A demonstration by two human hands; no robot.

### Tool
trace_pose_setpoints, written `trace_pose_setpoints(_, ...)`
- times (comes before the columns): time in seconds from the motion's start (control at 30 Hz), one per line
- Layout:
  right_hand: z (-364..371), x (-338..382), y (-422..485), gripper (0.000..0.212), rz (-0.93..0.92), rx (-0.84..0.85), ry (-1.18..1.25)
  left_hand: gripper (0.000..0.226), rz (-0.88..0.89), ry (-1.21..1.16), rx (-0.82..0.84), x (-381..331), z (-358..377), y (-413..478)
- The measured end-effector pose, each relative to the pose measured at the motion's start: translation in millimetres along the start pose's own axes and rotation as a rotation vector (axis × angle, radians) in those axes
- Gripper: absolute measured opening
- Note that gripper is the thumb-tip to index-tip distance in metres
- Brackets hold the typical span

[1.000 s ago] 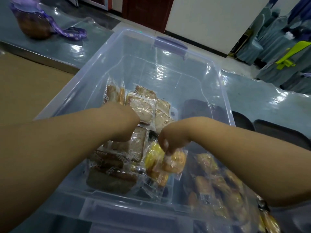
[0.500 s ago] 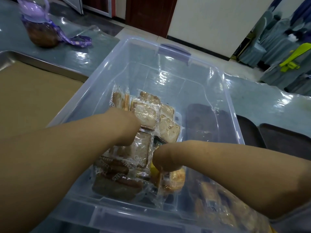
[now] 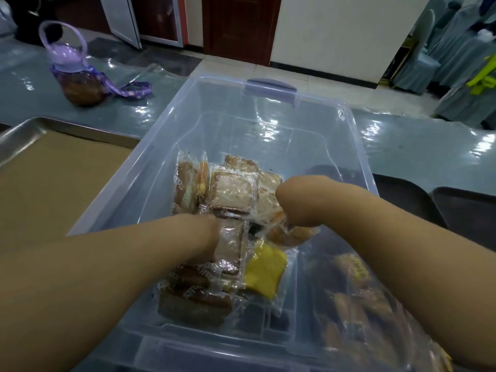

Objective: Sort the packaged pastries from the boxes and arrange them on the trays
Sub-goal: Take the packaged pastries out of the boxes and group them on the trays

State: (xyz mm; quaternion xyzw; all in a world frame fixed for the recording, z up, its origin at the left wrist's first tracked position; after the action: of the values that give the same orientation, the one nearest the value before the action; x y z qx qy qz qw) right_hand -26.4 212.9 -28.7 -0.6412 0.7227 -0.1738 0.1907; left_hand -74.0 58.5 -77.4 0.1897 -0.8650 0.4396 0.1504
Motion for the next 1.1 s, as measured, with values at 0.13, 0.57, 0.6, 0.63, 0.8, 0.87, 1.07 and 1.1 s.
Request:
trace_pose_setpoints(0.13, -4, -8, 2, 0.026, 0.109, -0.104, 0.062, 0.045, -0.107, -0.277, -0.116, 2, 5, 6)
trace_pose_setpoints(0.57, -4, -18, 9, 0.027, 0.196, -0.222, 0.131, 0.069, -0.179, -0.386, -0.115, 1, 10, 9)
trace_pose_setpoints(0.6, -4, -17, 9, 0.027, 0.198, -0.226, 0.133, 0.086, -0.202, -0.407, -0.098, 1, 10, 10)
trace_pose_setpoints(0.63, -3, -17, 9, 0.027, 0.2, -0.228, 0.135, 0.098, -0.213, -0.429, -0.088, 2, 11, 11)
trace_pose_setpoints(0.8, -4, -16, 6, 0.026, 0.211, -0.227, 0.165, 0.095, -0.192, -0.559, -0.051, 6, 9, 10)
trace_pose_setpoints(0.87, -4, -16, 6, 0.024, 0.218, -0.222, 0.181, 0.063, -0.187, -0.652, -0.125, 7, 7, 10)
trace_pose_setpoints(1.07, -6, -17, 5, 0.026, 0.245, -0.235, 0.226, 0.031, -0.205, -0.639, -0.24, 8, 7, 12)
trace_pose_setpoints(1.1, -7, -18, 5, 0.026, 0.252, -0.238, 0.235, 0.04, -0.212, -0.692, -0.238, 8, 7, 12)
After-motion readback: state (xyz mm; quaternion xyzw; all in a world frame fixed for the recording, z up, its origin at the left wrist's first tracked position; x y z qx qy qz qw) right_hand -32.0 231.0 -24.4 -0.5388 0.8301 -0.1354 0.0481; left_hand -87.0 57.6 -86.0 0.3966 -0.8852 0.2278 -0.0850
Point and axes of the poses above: each hand's wrist, its own y-axis towards the middle knuckle, its own z-axis out of the palm, x = y × z, the point moved 1 cm from there along y, towards the middle knuckle, and after that the axes turned 13 degrees about y, right-handed, at the moved point
